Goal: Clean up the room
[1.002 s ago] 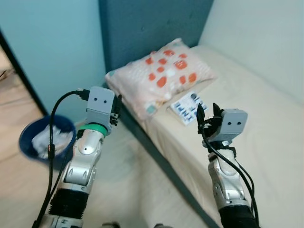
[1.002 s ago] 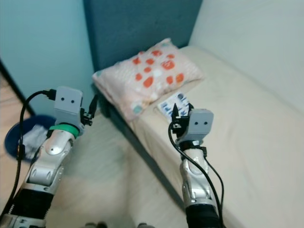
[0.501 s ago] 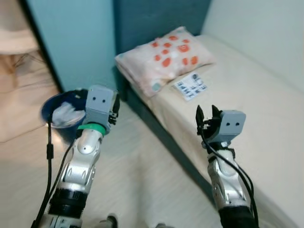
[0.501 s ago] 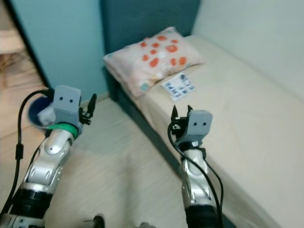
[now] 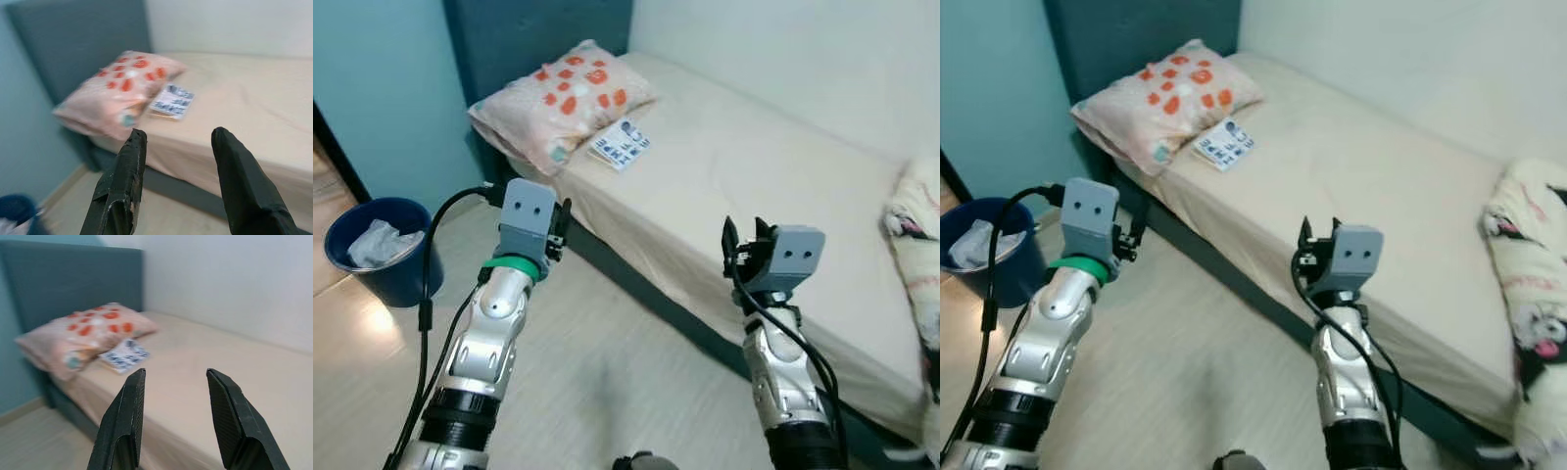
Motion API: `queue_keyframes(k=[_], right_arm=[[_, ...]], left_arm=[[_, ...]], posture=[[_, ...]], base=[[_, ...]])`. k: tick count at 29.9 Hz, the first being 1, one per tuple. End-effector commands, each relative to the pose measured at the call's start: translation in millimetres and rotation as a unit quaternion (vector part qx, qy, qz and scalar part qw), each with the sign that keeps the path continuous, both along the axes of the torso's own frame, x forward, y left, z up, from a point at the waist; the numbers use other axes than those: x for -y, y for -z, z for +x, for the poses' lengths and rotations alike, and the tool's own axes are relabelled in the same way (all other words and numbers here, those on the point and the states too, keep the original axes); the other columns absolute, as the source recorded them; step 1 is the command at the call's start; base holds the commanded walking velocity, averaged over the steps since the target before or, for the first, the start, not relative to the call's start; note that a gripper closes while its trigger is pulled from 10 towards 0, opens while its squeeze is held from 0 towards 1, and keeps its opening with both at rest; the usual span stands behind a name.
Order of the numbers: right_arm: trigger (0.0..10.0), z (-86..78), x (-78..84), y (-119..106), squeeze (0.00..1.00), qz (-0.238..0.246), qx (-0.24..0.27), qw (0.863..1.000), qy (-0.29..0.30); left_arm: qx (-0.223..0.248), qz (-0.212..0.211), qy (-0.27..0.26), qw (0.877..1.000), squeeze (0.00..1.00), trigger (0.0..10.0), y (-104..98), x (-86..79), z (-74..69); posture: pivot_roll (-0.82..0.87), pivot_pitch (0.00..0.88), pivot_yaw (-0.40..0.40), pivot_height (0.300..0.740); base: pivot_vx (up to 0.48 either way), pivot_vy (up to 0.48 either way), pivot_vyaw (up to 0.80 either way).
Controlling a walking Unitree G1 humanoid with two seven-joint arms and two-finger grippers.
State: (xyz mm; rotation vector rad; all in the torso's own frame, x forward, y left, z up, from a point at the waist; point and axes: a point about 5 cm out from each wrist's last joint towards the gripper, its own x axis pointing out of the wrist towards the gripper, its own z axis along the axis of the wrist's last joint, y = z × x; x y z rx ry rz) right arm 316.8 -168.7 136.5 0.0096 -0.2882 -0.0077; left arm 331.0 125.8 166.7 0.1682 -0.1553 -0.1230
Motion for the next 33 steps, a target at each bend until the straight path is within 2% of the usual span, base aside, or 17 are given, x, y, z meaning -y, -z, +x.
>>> queue_keyframes(k=[1, 19, 33], right_arm=[[10.0, -0.4, 3.3, 4.4, 0.00, 0.006, -0.011, 1.000, 0.006], [10.0, 0.5, 3.2, 5.4, 0.00, 0.004, -0.015, 1.000, 0.006], [10.0, 0.1, 3.3, 6.5, 0.00, -0.003, -0.014, 1.000, 0.008]], left_arm=[[-0.010, 0.003, 0.004, 1.000, 0.00, 10.0, 4.7, 1.7, -0.5], [-0.006, 0.008, 0.009, 1.000, 0.00, 10.0, 3.9, 2.1, -0.1], [-0.004, 0.014, 0.010, 1.000, 0.00, 10.0, 4.4, 2.8, -0.8]], posture=[[-0.07, 0.041, 0.002, 0.740], [-0.07, 0.033, 0.006, 0.740], [-0.07, 0.041, 0.005, 0.740]], base=[[0.000, 0.000, -0.80], [0.000, 0.000, -0.80], [0.000, -0.480, 0.00]])
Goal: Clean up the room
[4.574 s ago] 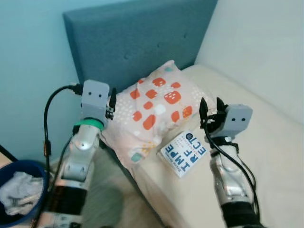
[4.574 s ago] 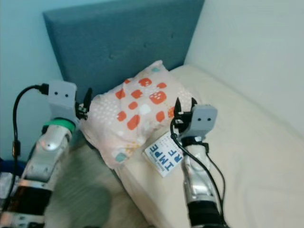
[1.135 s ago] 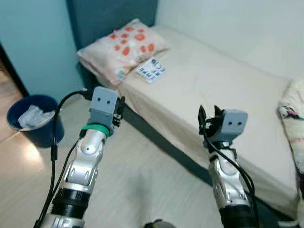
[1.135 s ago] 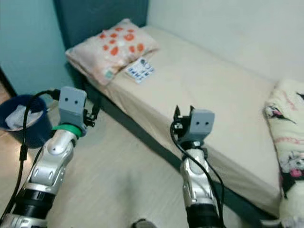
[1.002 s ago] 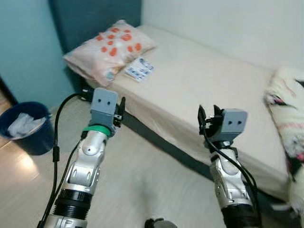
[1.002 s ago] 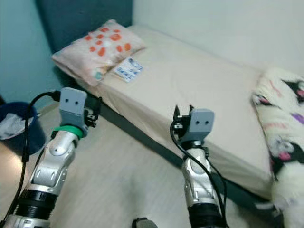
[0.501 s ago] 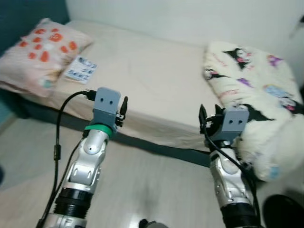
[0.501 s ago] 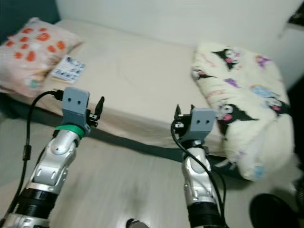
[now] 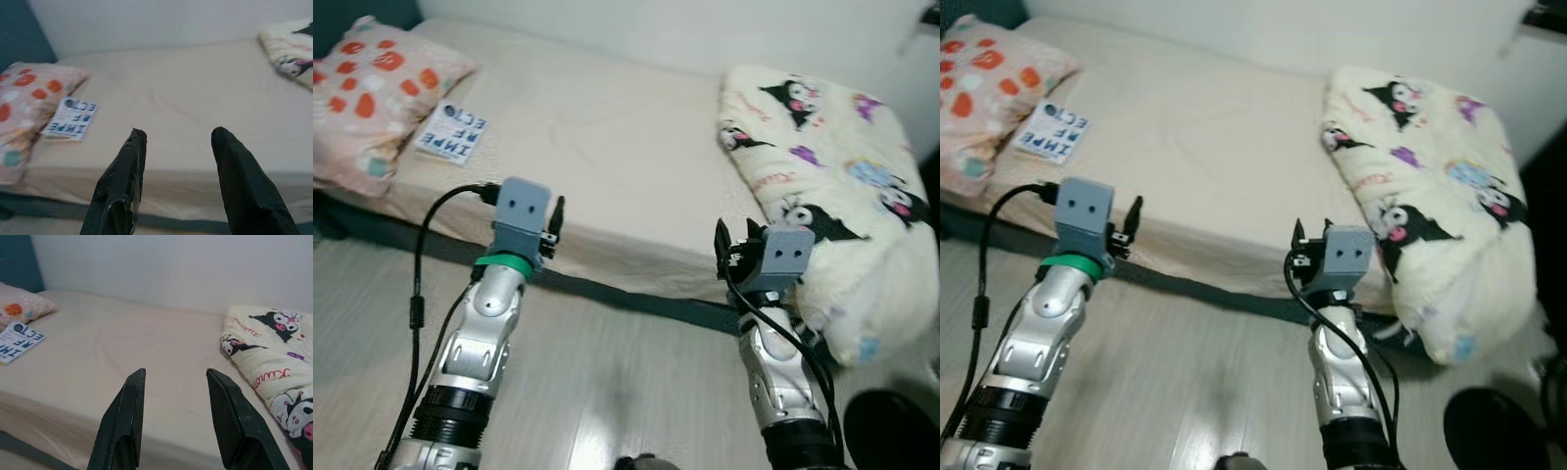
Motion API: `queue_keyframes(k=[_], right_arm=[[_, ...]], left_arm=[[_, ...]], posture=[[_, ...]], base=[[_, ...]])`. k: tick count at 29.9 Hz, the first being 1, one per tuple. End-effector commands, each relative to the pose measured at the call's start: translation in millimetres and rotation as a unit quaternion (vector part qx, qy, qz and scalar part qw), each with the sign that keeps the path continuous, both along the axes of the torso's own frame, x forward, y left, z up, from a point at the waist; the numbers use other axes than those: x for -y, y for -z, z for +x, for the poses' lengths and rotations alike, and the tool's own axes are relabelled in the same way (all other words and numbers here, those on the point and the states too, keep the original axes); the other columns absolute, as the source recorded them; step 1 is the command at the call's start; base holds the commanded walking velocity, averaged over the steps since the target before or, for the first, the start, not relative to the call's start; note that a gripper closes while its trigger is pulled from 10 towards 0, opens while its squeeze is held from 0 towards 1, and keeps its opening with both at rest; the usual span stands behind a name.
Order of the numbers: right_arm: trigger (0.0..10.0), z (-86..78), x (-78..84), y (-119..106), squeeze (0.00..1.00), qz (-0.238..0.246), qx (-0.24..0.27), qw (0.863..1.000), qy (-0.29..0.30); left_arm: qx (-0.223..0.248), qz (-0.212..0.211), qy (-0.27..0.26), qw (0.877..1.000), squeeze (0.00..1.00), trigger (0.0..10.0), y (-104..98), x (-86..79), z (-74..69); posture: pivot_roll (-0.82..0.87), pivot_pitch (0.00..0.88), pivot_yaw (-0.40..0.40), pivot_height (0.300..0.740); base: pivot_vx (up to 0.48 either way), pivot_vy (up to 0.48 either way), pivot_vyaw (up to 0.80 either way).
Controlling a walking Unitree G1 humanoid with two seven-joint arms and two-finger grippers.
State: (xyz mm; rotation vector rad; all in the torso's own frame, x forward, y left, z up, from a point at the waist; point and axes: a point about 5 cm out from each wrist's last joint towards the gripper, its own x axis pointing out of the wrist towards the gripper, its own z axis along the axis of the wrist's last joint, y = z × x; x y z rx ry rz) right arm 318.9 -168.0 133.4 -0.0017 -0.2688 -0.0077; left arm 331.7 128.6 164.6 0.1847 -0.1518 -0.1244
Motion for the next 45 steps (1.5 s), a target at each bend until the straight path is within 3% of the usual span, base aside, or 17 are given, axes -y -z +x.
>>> queue_keyframes(k=[1, 29, 38, 45], right_arm=[[10.0, -2.1, 4.1, 3.7, 0.00, 0.003, -0.005, 1.000, 0.008], [10.0, -1.7, 3.9, 4.7, 0.00, 0.008, -0.008, 1.000, 0.012], [10.0, -1.7, 4.1, 6.2, 0.00, 0.015, -0.013, 1.000, 0.014], [10.0, -1.5, 4.2, 6.1, 0.00, 0.014, -0.013, 1.000, 0.014]], left_arm=[[-0.003, 0.006, 0.010, 1.000, 0.00, 10.0, 2.2, 5.6, -1.4], [-0.007, 0.002, 0.006, 1.000, 0.00, 10.0, 2.7, 4.3, -0.6], [-0.011, -0.008, 0.004, 1.000, 0.00, 10.0, 2.4, 3.4, 0.6], [-0.007, -0.007, 0.008, 1.000, 0.00, 10.0, 1.3, 4.8, 0.3]], posture=[[-0.07, 0.041, 0.005, 0.740], [-0.07, 0.043, 0.010, 0.740], [-0.07, 0.045, 0.012, 0.740], [-0.07, 0.044, 0.012, 0.740]], base=[[0.000, -0.480, 0.00], [0.000, -0.400, 0.00], [0.000, 0.062, -0.80], [0.000, 0.000, 0.00]])
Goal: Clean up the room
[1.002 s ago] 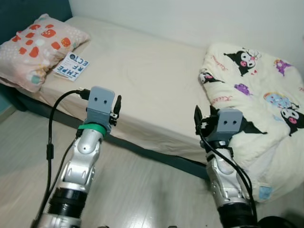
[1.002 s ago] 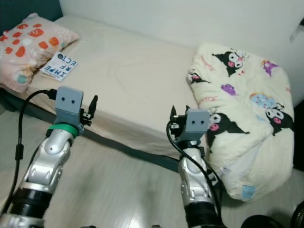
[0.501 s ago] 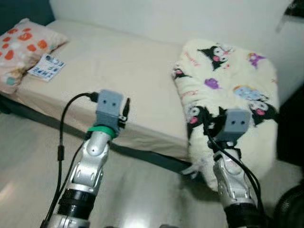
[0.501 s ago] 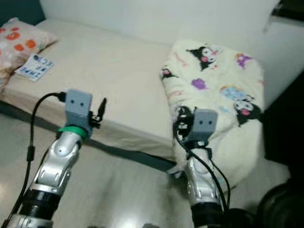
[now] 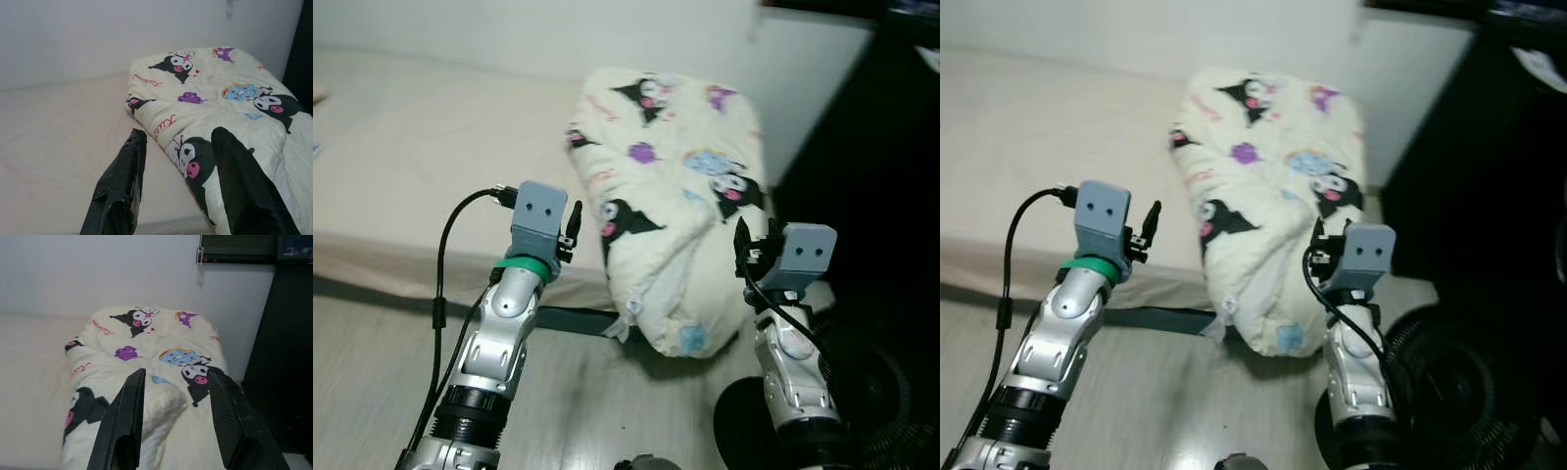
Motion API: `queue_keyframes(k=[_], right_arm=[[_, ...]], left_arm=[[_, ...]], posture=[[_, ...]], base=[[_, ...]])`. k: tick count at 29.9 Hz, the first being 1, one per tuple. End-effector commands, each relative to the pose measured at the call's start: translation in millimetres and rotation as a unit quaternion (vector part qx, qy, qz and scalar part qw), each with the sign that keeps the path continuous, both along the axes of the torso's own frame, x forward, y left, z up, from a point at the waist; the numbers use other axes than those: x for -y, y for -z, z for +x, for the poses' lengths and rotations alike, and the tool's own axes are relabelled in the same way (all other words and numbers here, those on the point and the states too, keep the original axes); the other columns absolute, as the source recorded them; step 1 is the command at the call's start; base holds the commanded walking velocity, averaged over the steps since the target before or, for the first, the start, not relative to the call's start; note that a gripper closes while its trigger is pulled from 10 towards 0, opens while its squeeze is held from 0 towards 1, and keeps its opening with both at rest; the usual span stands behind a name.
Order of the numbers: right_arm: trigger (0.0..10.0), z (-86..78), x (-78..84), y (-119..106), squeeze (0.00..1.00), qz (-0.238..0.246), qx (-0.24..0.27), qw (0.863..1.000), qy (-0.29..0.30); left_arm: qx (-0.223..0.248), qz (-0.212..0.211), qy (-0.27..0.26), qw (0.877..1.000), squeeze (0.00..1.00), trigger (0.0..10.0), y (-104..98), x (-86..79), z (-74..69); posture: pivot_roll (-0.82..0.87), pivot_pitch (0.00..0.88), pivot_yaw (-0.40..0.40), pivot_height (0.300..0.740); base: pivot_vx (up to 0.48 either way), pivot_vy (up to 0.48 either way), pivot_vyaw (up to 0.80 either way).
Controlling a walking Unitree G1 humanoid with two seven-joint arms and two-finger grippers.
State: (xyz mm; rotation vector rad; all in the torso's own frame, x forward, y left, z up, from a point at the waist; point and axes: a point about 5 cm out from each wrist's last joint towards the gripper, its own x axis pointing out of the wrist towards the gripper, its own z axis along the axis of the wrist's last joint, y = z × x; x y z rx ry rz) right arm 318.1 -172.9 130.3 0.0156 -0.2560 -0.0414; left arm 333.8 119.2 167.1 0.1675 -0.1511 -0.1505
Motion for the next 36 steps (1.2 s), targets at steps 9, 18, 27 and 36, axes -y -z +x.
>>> queue_keyframes(k=[9, 18, 27, 36], right_arm=[[10.0, -0.5, -1.4, 2.3, 0.00, -0.003, -0.003, 1.000, -0.002], [10.0, -0.4, -2.6, 1.8, 0.00, -0.003, 0.000, 1.000, -0.006], [10.0, 0.1, -3.0, 0.9, 0.00, -0.005, 0.002, 1.000, -0.008], [10.0, 0.2, -2.8, 1.0, 0.00, -0.006, 0.002, 1.000, -0.008]], left_arm=[[0.007, 0.011, -0.007, 1.000, 0.00, 10.0, 1.8, -4.7, -1.3], [0.012, 0.012, -0.006, 1.000, 0.00, 10.0, 0.8, -3.8, -0.8], [0.014, 0.012, -0.006, 1.000, 0.00, 10.0, 0.5, -3.7, -0.5], [0.015, 0.012, -0.008, 1.000, 0.00, 10.0, 0.3, -4.3, 0.4]], posture=[[-0.07, 0.042, 0.016, 0.740], [-0.07, 0.038, 0.014, 0.740], [-0.07, 0.033, 0.014, 0.740], [-0.07, 0.031, 0.015, 0.740]], base=[[0.040, 0.000, -0.18], [0.463, 0.000, 0.00], [0.428, 0.000, 0.00], [0.361, 0.000, 0.00]])
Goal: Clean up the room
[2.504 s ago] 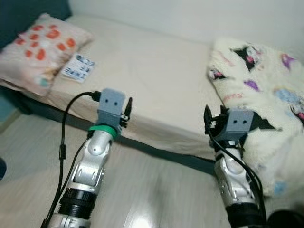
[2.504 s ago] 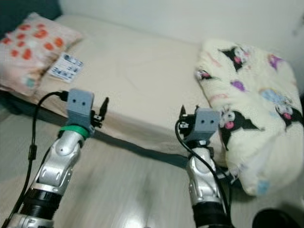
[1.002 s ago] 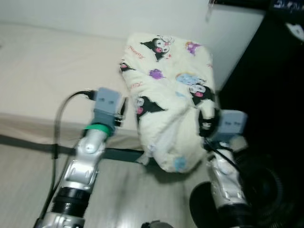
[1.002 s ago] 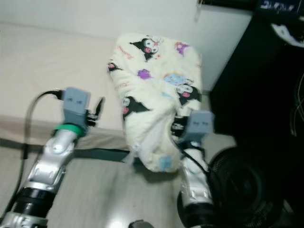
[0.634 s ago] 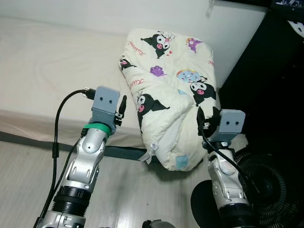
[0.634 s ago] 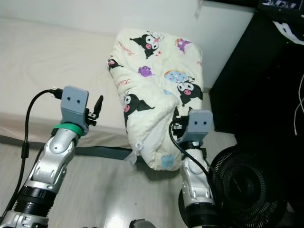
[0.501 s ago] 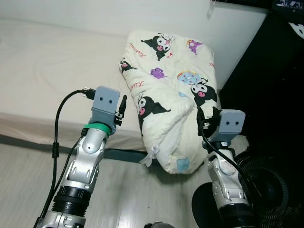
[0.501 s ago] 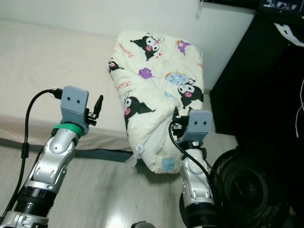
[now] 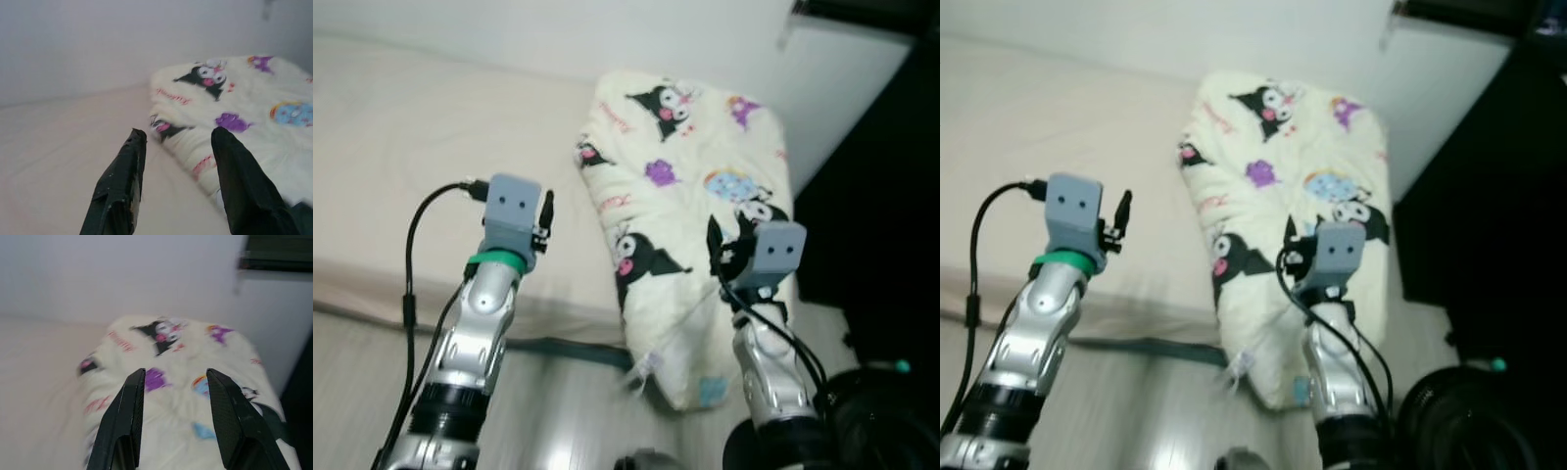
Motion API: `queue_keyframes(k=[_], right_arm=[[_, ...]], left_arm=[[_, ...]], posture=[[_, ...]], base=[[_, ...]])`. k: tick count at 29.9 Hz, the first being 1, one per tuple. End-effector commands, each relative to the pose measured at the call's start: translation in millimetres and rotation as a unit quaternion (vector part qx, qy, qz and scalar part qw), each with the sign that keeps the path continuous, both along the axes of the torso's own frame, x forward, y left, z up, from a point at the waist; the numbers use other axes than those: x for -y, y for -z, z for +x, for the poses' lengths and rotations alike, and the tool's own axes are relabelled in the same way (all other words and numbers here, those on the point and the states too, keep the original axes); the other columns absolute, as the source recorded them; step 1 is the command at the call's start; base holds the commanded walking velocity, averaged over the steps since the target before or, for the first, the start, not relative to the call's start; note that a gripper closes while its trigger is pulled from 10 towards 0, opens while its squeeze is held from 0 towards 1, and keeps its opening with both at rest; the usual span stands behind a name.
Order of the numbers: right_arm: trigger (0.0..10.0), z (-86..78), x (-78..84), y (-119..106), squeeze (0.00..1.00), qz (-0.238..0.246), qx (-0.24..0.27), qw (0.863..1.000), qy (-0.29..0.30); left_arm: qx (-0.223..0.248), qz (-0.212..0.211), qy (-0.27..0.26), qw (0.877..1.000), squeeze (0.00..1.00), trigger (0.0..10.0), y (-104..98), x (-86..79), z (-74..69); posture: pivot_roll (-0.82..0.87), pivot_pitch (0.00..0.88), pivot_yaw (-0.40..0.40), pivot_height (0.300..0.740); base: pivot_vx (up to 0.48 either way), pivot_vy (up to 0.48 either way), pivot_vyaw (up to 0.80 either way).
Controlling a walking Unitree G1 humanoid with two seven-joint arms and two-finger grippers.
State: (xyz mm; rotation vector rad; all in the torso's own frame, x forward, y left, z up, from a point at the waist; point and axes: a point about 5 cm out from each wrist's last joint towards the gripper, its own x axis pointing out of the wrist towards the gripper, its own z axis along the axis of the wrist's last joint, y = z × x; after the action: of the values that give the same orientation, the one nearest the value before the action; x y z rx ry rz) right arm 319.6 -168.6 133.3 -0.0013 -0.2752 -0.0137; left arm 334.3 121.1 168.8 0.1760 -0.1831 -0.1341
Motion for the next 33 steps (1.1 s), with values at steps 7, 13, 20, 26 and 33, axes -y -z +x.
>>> queue_keyframes(k=[7, 13, 20, 26, 33], right_arm=[[10.0, -1.1, 1.6, 4, 0.00, 0.004, -0.008, 1.000, 0.004], [10.0, -1.8, 2.1, 7, 0.00, 0.007, -0.013, 1.000, 0.006], [10.0, -3.7, 14.7, 15, 0.00, 0.038, -0.033, 0.998, 0.040], [10.0, -7.2, 19.3, 17, 0.00, 0.035, -0.035, 0.998, 0.047], [10.0, -11.9, 27.3, 25, 0.00, 0.056, -0.054, 0.995, 0.069]], left_arm=[[-0.003, 0.009, -0.001, 1.000, 0.00, 10.0, 2, -2.3, 0.0], [-0.017, 0.014, 0.024, 0.999, 0.00, 10.0, 6, 2.0, -2.1], [-0.055, 0.034, 0.075, 0.995, 0.00, 10.0, 26, 11.9, -11.5], [-0.064, 0.044, 0.077, 0.994, 0.00, 10.0, 36, 16.6, -13.4], [-0.065, 0.041, 0.081, 0.994, 0.00, 10.0, 35, 18.4, -14.8]], posture=[[-0.07, 0.033, 0.015, 0.740], [-0.07, 0.037, 0.017, 0.740], [-0.08, 0.049, 0.027, 0.740], [-0.10, 0.054, 0.027, 0.740], [-0.10, 0.068, 0.028, 0.740]], base=[[0.321, 0.000, 0.00], [0.147, 0.000, 0.00], [0.000, 0.000, 0.00], [0.000, 0.000, 0.00], [0.000, 0.000, 0.00]])
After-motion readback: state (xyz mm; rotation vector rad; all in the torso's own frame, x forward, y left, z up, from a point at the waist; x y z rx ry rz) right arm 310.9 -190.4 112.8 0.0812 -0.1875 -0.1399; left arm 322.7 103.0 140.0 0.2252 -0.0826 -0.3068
